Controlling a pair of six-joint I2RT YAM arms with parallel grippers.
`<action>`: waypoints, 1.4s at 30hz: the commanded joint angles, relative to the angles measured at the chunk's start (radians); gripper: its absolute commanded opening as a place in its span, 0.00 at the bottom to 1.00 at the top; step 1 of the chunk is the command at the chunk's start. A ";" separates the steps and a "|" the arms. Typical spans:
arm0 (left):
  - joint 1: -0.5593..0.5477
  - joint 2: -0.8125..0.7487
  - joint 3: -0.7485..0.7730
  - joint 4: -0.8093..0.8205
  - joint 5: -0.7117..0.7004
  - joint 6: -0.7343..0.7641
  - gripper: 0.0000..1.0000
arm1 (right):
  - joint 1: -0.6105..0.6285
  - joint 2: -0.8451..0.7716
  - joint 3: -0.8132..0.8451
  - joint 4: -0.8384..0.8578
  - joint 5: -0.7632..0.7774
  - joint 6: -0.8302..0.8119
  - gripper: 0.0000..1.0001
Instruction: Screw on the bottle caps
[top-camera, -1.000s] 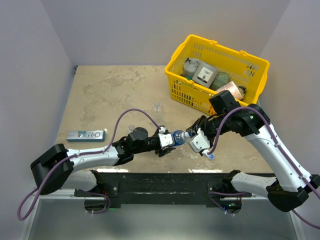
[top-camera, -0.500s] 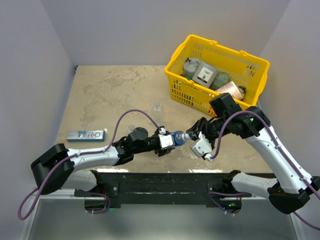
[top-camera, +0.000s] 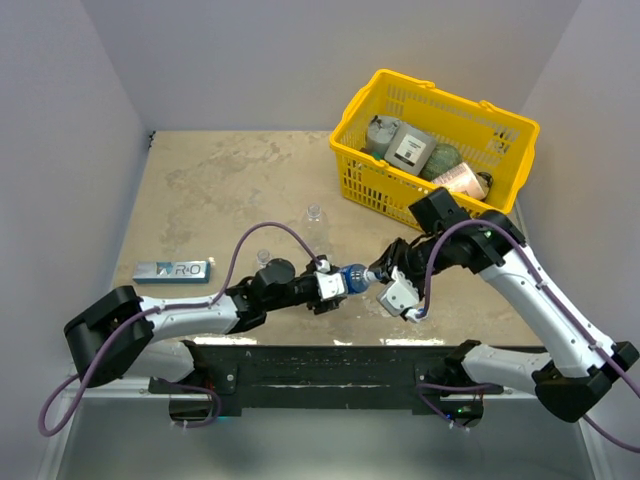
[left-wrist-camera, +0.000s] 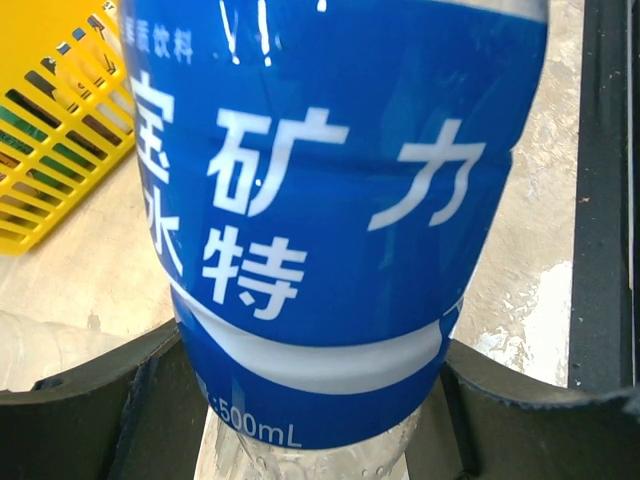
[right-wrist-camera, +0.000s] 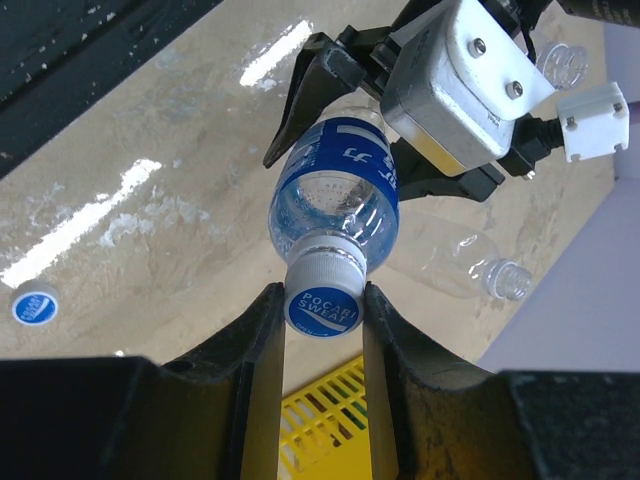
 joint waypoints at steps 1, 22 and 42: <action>-0.005 -0.017 -0.014 0.293 -0.025 0.004 0.00 | 0.007 0.051 0.037 -0.055 -0.021 0.173 0.00; -0.042 -0.018 -0.032 0.427 -0.143 -0.200 0.00 | 0.007 0.133 0.041 0.264 0.040 1.299 0.00; -0.054 0.016 -0.055 0.453 -0.214 -0.358 0.00 | 0.005 0.243 0.142 0.203 0.072 1.630 0.12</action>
